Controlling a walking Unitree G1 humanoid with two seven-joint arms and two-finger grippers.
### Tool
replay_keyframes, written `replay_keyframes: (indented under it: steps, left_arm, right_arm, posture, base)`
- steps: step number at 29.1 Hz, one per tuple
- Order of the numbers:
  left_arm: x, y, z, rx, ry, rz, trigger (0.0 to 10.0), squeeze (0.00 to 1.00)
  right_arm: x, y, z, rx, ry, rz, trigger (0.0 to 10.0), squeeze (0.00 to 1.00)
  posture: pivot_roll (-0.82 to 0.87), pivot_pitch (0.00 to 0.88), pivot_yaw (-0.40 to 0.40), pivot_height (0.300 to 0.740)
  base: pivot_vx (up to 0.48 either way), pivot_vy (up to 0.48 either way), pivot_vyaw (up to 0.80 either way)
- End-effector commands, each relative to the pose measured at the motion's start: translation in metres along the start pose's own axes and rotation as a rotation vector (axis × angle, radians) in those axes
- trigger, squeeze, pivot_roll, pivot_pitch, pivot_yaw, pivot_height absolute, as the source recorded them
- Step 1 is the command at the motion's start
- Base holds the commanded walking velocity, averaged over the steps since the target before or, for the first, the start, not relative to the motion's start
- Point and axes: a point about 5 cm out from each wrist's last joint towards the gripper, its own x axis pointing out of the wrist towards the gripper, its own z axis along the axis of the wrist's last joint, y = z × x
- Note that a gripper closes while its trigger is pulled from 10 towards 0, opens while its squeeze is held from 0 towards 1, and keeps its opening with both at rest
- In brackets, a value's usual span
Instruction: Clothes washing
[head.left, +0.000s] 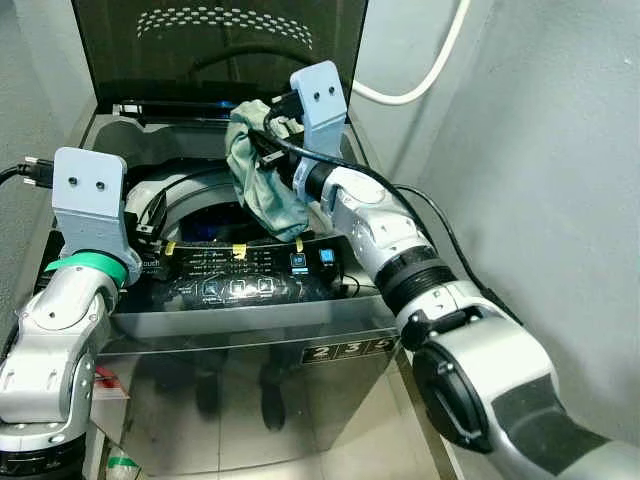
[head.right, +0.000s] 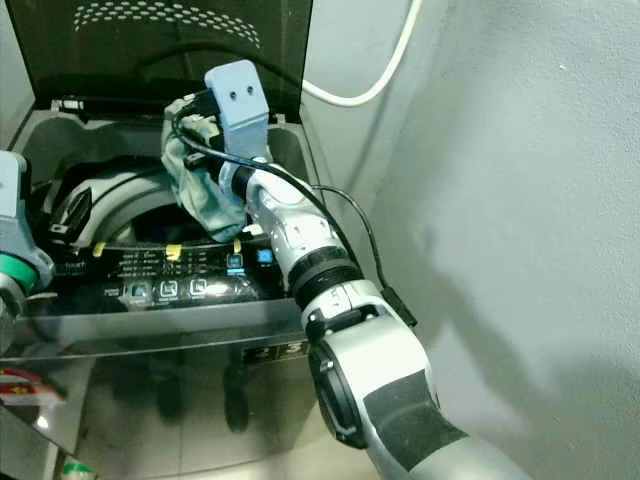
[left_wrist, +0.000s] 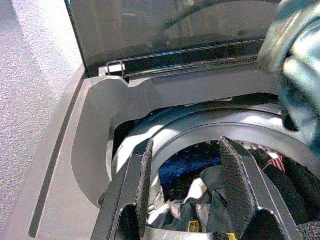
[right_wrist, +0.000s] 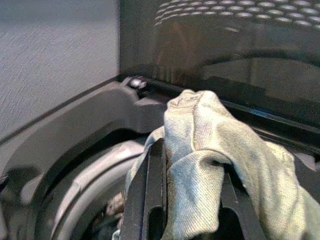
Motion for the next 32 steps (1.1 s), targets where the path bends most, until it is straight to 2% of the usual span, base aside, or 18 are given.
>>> replay_keyframes:
  steps: [1,5,6,7,10,12,13,14,15,17,21,26,27,28,29,32]
  left_arm:
    - [0.0,-0.002,-0.003,0.001,0.02,-0.021,10.0,0.0]
    - [0.004,-0.005,-0.002,-0.001,0.017,-0.036,10.0,0.0]
    - [0.005,-0.007,-0.001,-0.002,0.014,-0.04,10.0,0.0]
    - [0.005,-0.007,-0.001,-0.002,0.014,-0.04,10.0,0.0]
    - [0.005,-0.007,-0.001,-0.002,0.014,-0.044,10.0,0.0]
    - [0.005,-0.007,-0.001,-0.001,0.015,-0.045,10.0,0.0]
    - [0.005,-0.007,-0.002,0.0,0.016,-0.044,10.0,0.0]
    - [0.005,-0.007,-0.002,0.0,0.016,-0.044,10.0,0.0]
    - [0.005,-0.007,-0.002,0.002,0.017,-0.044,10.0,0.0]
    - [0.005,-0.007,-0.002,0.003,0.017,-0.045,10.0,0.0]
    - [0.006,-0.007,-0.002,0.008,0.018,-0.05,10.0,0.0]
    - [0.006,-0.007,-0.002,0.009,0.017,-0.053,10.0,0.0]
    - [0.007,-0.008,-0.002,0.012,0.017,-0.056,10.0,0.0]
    - [0.007,-0.008,-0.002,0.012,0.017,-0.056,10.0,0.0]
    - [0.007,-0.008,-0.002,0.016,0.018,-0.063,10.0,0.0]
    - [0.007,-0.008,-0.002,0.016,0.018,-0.063,10.0,0.0]
  right_arm:
    - [0.002,-0.002,0.011,0.025,-0.037,0.012,10.0,0.0]
    - [0.005,0.001,0.026,0.045,-0.107,0.043,10.0,0.0]
    - [0.007,0.01,0.024,0.023,-0.084,0.125,10.0,1.0]
    - [0.007,0.01,0.024,0.023,-0.084,0.125,10.0,1.0]
    - [0.007,0.026,0.001,-0.105,0.06,0.249,10.0,1.0]
    - [0.007,0.027,-0.003,-0.121,0.069,0.239,10.0,1.0]
    - [0.007,0.028,-0.006,-0.13,0.08,0.237,10.0,0.14]
    - [0.007,0.028,-0.006,-0.13,0.08,0.237,10.0,0.14]
    - [0.007,0.028,-0.008,-0.126,0.086,0.23,10.0,0.0]
    - [0.006,0.028,-0.009,-0.121,0.087,0.23,10.0,0.0]
    - [0.006,0.022,-0.006,-0.169,0.086,0.209,10.0,0.0]
    - [0.005,0.019,-0.006,-0.16,0.096,0.211,10.0,0.0]
    - [0.003,0.018,-0.008,-0.146,0.122,0.249,10.0,1.0]
    - [0.003,0.018,-0.008,-0.146,0.122,0.249,10.0,1.0]
    - [0.001,0.017,-0.015,-0.184,0.186,0.277,10.0,0.08]
    - [0.001,0.017,-0.015,-0.184,0.186,0.277,10.0,0.08]
  posture:
    - [0.2,0.059,-0.068,0.74]
    - [0.2,0.056,-0.063,0.74]
    - [0.2,0.052,-0.061,0.74]
    - [0.2,0.052,-0.061,0.74]
    - [0.2,0.05,-0.06,0.74]
    - [0.2,0.05,-0.06,0.74]
    - [0.2,0.048,-0.062,0.74]
    - [0.2,0.048,-0.062,0.74]
    - [0.2,0.048,-0.062,0.74]
    - [0.2,0.048,-0.062,0.74]
    - [0.2,0.044,-0.055,0.74]
    - [0.2,0.044,-0.055,0.74]
    - [0.2,0.04,-0.052,0.74]
    - [0.2,0.04,-0.052,0.74]
    - [0.2,0.04,-0.052,0.74]
    - [0.2,0.04,-0.052,0.74]
  base:
    - [0.0,0.0,0.0]
    - [0.0,0.0,0.0]
    - [0.0,0.0,0.0]
    - [0.0,0.0,0.0]
    - [0.0,0.0,0.0]
    - [0.0,0.0,0.0]
    - [0.0,0.0,0.0]
    - [0.0,0.0,0.0]
    - [0.0,0.0,0.0]
    - [0.0,0.0,0.0]
    - [0.0,0.0,0.0]
    - [0.0,0.0,0.0]
    - [0.0,0.0,0.0]
    - [0.0,0.0,0.0]
    - [0.0,0.0,0.0]
    - [0.0,0.0,0.0]
